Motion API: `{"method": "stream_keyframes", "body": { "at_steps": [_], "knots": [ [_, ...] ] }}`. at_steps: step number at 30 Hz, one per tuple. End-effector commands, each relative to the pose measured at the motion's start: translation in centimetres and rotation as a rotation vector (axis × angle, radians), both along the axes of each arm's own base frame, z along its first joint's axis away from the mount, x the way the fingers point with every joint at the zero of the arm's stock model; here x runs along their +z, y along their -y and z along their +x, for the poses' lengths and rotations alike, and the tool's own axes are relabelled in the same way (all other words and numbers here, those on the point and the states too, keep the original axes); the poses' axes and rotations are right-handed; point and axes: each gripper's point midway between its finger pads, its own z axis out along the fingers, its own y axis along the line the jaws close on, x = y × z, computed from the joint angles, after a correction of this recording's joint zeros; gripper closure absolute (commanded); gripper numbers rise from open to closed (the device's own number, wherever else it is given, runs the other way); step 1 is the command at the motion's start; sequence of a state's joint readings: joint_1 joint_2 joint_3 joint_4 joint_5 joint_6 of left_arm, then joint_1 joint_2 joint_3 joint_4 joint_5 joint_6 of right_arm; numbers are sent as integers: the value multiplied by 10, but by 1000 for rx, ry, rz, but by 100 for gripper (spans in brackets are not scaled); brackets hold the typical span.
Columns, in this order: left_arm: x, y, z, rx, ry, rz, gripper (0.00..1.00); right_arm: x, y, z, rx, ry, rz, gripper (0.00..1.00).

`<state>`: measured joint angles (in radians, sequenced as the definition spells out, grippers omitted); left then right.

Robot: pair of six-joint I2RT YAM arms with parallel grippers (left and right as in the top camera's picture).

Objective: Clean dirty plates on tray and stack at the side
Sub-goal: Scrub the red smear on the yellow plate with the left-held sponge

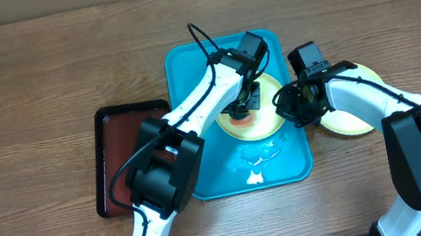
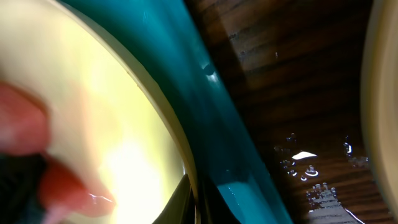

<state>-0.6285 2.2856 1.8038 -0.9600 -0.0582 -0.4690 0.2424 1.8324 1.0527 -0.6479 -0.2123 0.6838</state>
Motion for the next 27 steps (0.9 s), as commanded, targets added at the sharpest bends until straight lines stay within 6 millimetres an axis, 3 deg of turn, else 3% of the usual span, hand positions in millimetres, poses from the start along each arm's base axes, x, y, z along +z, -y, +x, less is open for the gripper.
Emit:
{"method": "stream_keyframes", "body": {
  "at_steps": [1,6,10,12,16,19,24,27],
  "knots": [
    [-9,-57,32,95,96,198,96,-25,39,-16,-77,-77,-149,96],
    [-7,-76,39,131,96,221,96,-25,39,-16,-77,-77,-149,96],
    [-10,-72,37,153,63,168,96,-25,39,-16,-54,-71,-151,96],
    [-13,-57,30,142,12,85,96,-25,39,-16,-41,-69,-153,96],
    [-18,2,2,85,-155,-195,96,-25,39,-16,15,-59,-158,96],
    [-20,36,-18,28,-224,-300,96,-25,38,-17,67,-55,-164,96],
    [-25,64,-41,-44,-240,-296,96,-26,32,-20,173,-40,-174,96],
    [-25,70,-41,-64,-214,-286,96,-26,28,-22,194,-38,-175,96]
  ]
}}
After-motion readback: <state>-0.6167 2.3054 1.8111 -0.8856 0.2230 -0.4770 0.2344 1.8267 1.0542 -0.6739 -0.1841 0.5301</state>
